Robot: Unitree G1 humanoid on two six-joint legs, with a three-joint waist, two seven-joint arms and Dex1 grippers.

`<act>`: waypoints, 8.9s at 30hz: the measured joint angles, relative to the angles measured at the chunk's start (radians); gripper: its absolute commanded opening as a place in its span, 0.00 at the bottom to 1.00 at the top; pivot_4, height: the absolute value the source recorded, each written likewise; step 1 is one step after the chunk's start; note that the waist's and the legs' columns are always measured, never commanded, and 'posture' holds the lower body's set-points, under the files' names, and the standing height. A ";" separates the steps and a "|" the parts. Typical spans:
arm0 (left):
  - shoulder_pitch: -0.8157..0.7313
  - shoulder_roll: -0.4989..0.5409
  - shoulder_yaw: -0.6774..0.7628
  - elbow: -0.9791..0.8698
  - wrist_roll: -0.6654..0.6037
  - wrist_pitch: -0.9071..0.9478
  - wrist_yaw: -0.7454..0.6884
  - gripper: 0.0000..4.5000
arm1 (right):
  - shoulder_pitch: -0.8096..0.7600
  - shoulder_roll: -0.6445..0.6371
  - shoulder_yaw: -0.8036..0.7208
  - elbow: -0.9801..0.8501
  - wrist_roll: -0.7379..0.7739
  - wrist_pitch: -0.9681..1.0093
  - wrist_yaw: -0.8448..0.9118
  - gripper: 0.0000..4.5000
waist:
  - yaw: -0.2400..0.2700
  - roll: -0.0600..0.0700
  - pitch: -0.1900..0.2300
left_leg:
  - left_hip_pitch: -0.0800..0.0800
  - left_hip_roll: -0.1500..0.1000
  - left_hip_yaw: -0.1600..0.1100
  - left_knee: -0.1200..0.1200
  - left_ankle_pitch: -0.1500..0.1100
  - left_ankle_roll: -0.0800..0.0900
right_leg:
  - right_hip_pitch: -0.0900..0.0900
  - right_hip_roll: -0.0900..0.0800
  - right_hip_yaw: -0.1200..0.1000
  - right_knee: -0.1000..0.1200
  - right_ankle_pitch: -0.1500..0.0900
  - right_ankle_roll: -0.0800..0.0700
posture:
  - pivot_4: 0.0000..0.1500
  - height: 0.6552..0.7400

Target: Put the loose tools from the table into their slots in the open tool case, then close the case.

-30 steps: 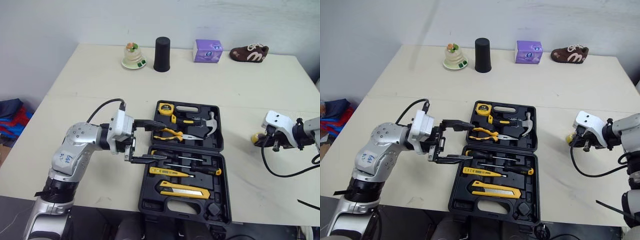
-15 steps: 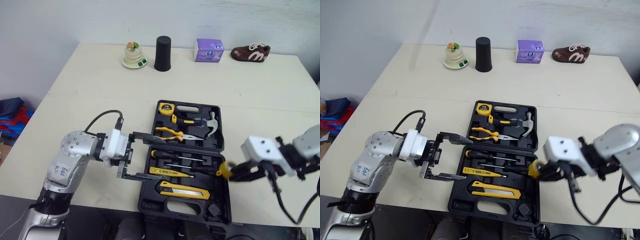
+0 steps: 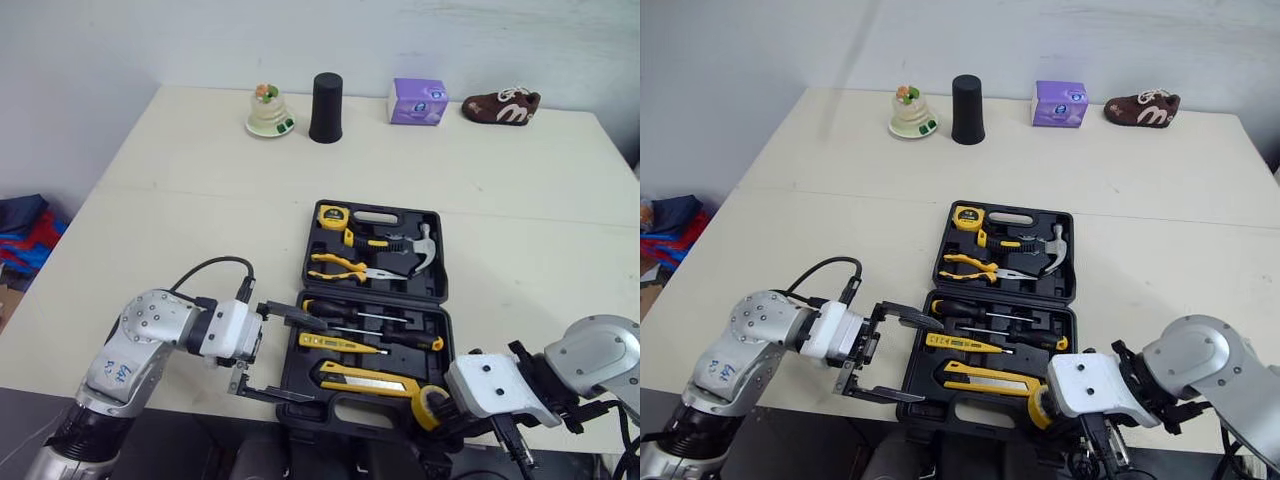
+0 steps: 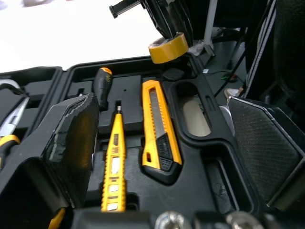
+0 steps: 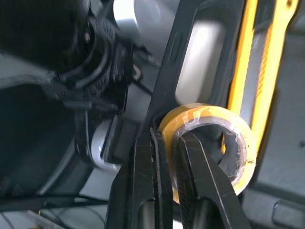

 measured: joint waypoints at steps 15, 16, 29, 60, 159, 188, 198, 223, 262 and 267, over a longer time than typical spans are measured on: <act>-0.028 -0.005 -0.019 0.016 0.010 -0.001 0.011 1.00 | 0.013 0.001 0.151 0.026 -0.132 -0.044 -0.101 0.01 | 0.000 0.000 0.000 | 0.000 0.000 0.000 0.001 0.001 -0.001 | 0.000 0.001 -0.002 0.000 0.000 0.000 | 1.00 1.00; -0.031 -0.006 -0.019 0.017 0.013 -0.002 0.011 1.00 | 0.007 0.000 0.156 0.025 -0.134 -0.043 -0.100 0.01 | 0.000 0.000 0.000 | 0.000 0.000 0.000 0.001 0.001 -0.001 | 0.000 0.001 -0.002 0.000 0.000 0.000 | 1.00 1.00; -0.034 0.001 -0.028 0.037 0.020 0.016 0.011 1.00 | 0.057 -0.012 -0.007 0.027 0.045 0.003 -0.014 0.48 | 0.002 0.000 0.000 | 0.000 0.000 -0.001 0.001 0.000 0.000 | 0.002 0.002 -0.002 0.000 0.000 0.000 | 1.00 1.00; -0.061 0.095 0.009 0.049 0.015 0.054 -0.017 1.00 | 0.365 0.465 -0.022 0.538 -0.033 -0.758 -0.025 0.01 | 0.005 -0.017 -0.009 | 0.018 0.000 -0.004 -0.002 -0.003 0.000 | 0.023 -0.001 -0.001 -0.006 0.000 -0.001 | 1.00 1.00; -0.879 -0.291 -0.064 0.888 0.271 0.981 0.610 0.99 | -0.813 0.588 -0.171 0.853 0.075 0.941 -0.919 1.00 | 0.020 -0.009 -0.003 | -0.023 -0.008 0.008 0.008 0.014 -0.003 | -0.033 0.000 0.001 0.027 0.001 0.001 | 1.00 1.00; -0.915 -0.359 -0.081 0.955 0.303 0.965 0.612 0.10 | -0.870 0.770 -0.312 0.988 -0.015 0.956 -1.078 0.00 | 0.018 -0.009 -0.004 | -0.020 -0.007 0.007 0.011 0.014 -0.003 | -0.030 0.000 0.002 0.029 0.001 0.001 | 1.00 1.00; -0.834 -0.452 0.153 0.886 0.259 0.697 0.786 0.01 | -0.672 0.803 -0.299 0.809 -0.075 0.367 -1.016 0.00 | 0.016 -0.009 -0.004 | -0.036 -0.009 0.009 0.011 0.015 -0.004 | -0.046 0.000 0.003 0.033 0.002 0.003 | 1.00 1.00; -0.222 -0.186 0.051 0.510 0.415 -0.300 0.692 0.62 | 0.024 0.517 -0.171 1.078 -0.420 -1.088 -0.884 0.62 | 0.003 -0.010 -0.003 | -0.003 -0.005 0.008 0.004 0.012 -0.003 | -0.011 -0.002 0.000 0.019 0.001 0.002 | 1.00 1.00; -0.841 -0.388 0.005 1.544 0.470 -0.377 0.420 0.01 | 0.381 0.479 -0.155 0.457 -0.086 -0.454 -0.425 0.00 | 0.009 -0.030 -0.007 | 0.000 -0.006 0.007 0.001 0.012 -0.003 | -0.010 0.004 -0.004 0.017 0.005 -0.002 | 1.00 1.00; -0.838 -0.346 0.027 1.558 0.461 -0.444 0.250 0.01 | 0.251 0.486 -0.146 0.582 -0.135 -0.525 -0.434 0.00 | -0.002 -0.031 -0.007 | -0.001 -0.005 0.007 0.002 0.013 -0.002 | -0.010 0.001 -0.004 0.017 0.005 -0.001 | 1.00 1.00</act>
